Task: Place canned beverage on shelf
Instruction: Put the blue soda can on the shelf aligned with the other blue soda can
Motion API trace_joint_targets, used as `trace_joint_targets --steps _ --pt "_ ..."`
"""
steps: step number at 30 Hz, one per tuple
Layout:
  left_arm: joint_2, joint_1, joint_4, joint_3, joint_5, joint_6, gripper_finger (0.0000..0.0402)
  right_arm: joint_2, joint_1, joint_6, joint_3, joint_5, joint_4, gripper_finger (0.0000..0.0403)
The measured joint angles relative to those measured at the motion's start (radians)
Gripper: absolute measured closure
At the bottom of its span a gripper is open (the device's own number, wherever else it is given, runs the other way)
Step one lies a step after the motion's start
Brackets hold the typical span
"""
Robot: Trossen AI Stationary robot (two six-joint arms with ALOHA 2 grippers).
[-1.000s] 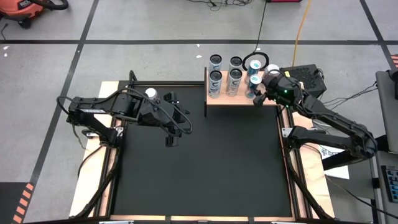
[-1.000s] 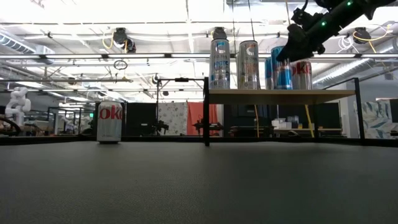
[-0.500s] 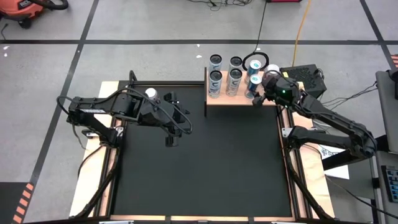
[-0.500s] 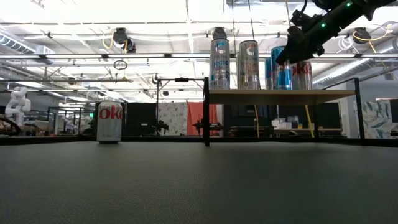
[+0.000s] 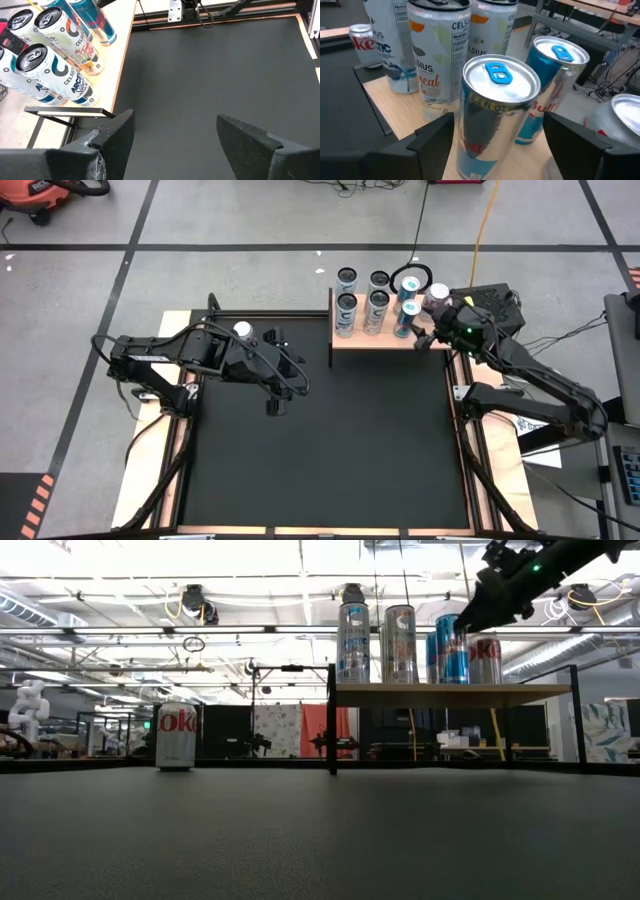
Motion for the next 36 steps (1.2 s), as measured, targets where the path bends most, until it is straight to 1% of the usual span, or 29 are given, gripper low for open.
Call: trace_joint_targets --steps 5,7,12,17,20,23,26,29,36 --pt "0.0 0.0 -0.004 0.0 -0.043 0.001 0.0119 -0.047 0.0 0.055 0.0 -0.016 -0.051 0.0117" --pt "0.0 0.0 -0.006 0.0 -0.055 0.001 0.0119 -0.064 0.0 0.077 0.0 -0.068 -0.061 0.0117" --pt "0.0 0.0 -0.059 0.0 -0.066 0.0 0.0119 -0.106 0.0 0.155 0.0 -0.243 -0.056 0.0117" --pt "0.0 0.0 -0.121 0.0 -0.163 -0.045 0.0119 -0.147 0.0 0.238 0.0 -0.372 -0.027 0.0117" --pt "0.0 0.0 -0.148 0.0 -0.202 -0.053 0.0119 -0.151 0.001 0.27 0.0 -0.395 -0.007 0.0117" --pt "0.0 0.0 -0.147 0.0 -0.202 -0.053 0.0119 -0.147 0.0 0.318 0.0 -0.394 0.02 0.0124" --pt "0.0 0.0 -0.16 0.0 -0.202 -0.059 0.0119 -0.134 0.0 0.345 0.0 -0.393 0.068 0.0145" --pt "0.0 0.0 -0.177 0.0 -0.202 -0.089 0.0119 -0.118 0.0 0.364 0.0 -0.394 0.097 0.0181" --pt "0.0 0.0 -0.201 0.0 -0.203 -0.106 0.0119 -0.074 0.0 0.435 0.0 -0.394 0.104 0.03"
